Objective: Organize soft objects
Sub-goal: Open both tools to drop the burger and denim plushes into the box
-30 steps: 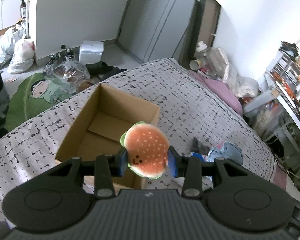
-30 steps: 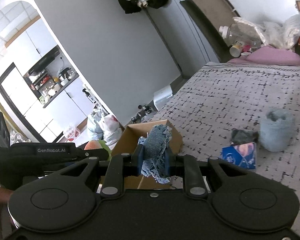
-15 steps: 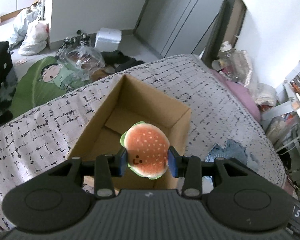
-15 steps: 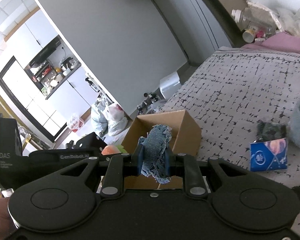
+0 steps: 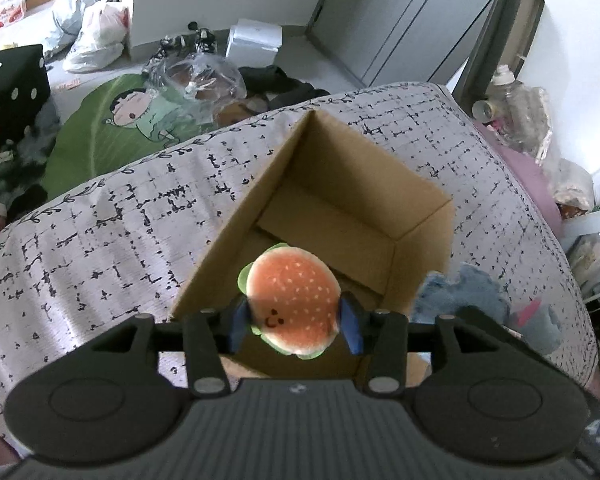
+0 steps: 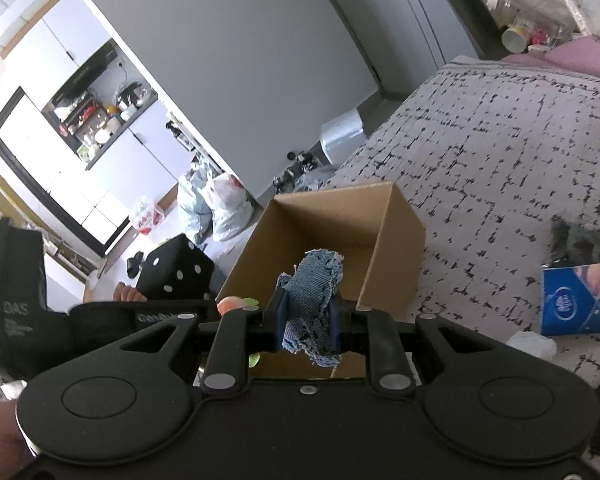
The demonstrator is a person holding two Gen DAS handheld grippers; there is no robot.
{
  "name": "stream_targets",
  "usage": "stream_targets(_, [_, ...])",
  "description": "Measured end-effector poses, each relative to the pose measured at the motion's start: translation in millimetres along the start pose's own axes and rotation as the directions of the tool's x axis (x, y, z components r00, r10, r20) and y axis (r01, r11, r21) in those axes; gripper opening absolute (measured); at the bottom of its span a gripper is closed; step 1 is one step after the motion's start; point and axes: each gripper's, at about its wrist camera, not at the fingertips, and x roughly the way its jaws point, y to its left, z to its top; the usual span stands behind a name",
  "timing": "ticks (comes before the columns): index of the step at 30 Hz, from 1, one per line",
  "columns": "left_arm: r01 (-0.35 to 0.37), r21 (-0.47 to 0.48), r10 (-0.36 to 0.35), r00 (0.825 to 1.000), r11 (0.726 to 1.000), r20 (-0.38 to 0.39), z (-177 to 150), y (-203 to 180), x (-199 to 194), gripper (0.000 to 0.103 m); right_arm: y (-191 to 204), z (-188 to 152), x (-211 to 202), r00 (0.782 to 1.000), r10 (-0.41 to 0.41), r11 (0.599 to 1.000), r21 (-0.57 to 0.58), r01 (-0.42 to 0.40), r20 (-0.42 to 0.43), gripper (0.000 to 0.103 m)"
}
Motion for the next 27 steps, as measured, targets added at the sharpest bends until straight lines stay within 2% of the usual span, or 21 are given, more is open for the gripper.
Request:
stream_targets(5, [0.025, -0.041, -0.024, 1.0, 0.999, 0.015, 4, 8, -9, 0.058, 6, -4, 12, 0.999, -0.003, 1.0, 0.0, 0.003, -0.033, 0.021])
stream_targets(9, [0.023, -0.051, -0.021, 0.999, 0.998, 0.045, 6, 13, -19, 0.06, 10, -9, 18, 0.998, -0.006, 1.0, -0.004, 0.005, -0.056, 0.022])
stream_targets(13, [0.025, -0.05, -0.023, 0.998, 0.998, 0.05, 7, 14, -25, 0.06, 16, -11, 20, 0.997, -0.016, 1.0, -0.013, 0.015, -0.078, 0.03])
stream_targets(16, [0.031, -0.042, -0.029, 0.998, 0.999, 0.05, 7, 12, -30, 0.061, 17, -10, 9, 0.998, -0.012, 1.0, -0.004, 0.012, -0.063, 0.042])
stream_targets(17, [0.034, -0.035, -0.033, 0.998, 0.999, 0.051, 7, 11, -32, 0.066, 17, -9, 3, 0.998, -0.015, 1.0, -0.005, 0.014, -0.053, 0.045])
stream_targets(20, [0.027, -0.02, -0.026, 0.998, 0.999, 0.048, 4, 6, -35, 0.074, 13, -7, -11, 0.999, -0.03, 1.0, 0.002, 0.03, -0.043, 0.046])
stream_targets(27, [0.022, 0.023, -0.023, 0.999, 0.999, 0.046, -4, -8, -46, 0.075, 1, -6, -40, 0.996, -0.077, 0.997, 0.009, 0.077, -0.037, 0.046])
